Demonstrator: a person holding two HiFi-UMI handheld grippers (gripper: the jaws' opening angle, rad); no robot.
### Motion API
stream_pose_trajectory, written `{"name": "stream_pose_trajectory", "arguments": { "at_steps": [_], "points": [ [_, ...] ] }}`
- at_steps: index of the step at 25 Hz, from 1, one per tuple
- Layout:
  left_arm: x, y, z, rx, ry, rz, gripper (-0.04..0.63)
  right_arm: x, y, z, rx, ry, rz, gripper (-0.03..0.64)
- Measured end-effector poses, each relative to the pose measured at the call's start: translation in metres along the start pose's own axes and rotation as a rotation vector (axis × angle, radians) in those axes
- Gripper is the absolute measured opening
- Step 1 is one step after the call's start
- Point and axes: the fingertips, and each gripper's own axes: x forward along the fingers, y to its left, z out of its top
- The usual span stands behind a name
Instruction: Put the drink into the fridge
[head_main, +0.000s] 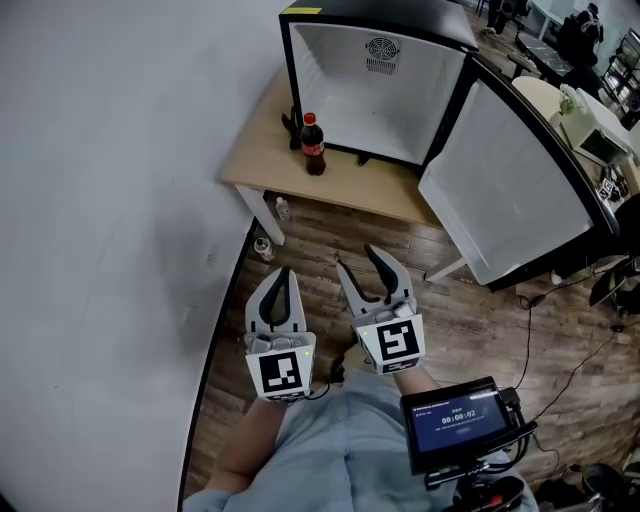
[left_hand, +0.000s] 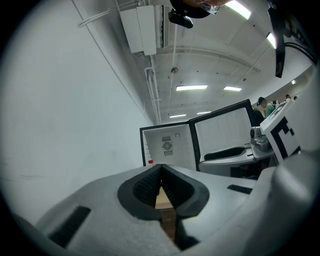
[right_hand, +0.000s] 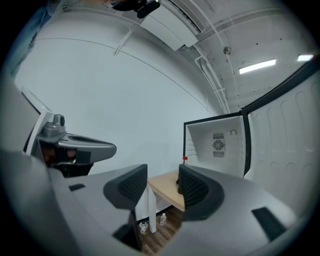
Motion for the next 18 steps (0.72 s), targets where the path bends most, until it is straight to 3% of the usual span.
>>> {"name": "stream_pose_trajectory", "arguments": {
  "at_steps": [18],
  "points": [
    [0.133,0.033,-0.021,0.0,0.059,0.0,0.009,0.124,-0.068,-0.015,0.033,0.028,0.024,0.202]
  ]
}}
